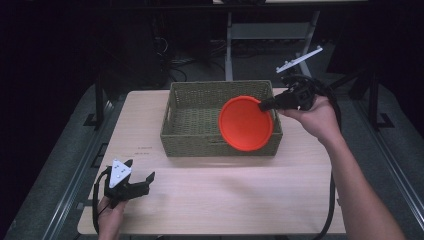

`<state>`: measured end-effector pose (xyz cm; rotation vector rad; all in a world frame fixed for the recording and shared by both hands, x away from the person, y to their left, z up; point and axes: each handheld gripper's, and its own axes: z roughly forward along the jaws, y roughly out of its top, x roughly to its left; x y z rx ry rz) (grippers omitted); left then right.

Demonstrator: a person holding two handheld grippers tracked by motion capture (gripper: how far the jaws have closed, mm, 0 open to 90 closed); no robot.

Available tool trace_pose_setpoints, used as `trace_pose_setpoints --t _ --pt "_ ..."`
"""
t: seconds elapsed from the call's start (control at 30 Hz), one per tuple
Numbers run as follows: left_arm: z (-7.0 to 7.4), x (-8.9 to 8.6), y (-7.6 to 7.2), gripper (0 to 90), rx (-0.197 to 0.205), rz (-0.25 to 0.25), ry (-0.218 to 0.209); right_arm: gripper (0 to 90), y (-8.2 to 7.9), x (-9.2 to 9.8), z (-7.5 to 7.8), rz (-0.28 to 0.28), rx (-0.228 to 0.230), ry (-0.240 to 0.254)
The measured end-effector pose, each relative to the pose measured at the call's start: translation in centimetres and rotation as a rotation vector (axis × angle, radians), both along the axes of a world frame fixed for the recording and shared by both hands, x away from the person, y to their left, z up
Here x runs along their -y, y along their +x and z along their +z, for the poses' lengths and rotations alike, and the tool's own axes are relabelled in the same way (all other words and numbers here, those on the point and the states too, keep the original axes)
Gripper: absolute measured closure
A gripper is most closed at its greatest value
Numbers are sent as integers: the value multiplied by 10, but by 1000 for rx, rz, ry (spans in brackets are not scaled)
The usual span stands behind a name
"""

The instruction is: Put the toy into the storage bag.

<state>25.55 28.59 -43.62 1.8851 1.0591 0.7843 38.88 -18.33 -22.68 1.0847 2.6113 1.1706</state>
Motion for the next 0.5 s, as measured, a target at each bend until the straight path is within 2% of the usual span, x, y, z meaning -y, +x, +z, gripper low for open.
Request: trace_pose_setpoints --t 0.37,0.5 --pt "0 0 0 128 0 -3 6 819 18 -6 5 -25 -11 -16" --pt "0 -2 0 128 -3 1 3 819 25 -7 7 -35 -10 -3"
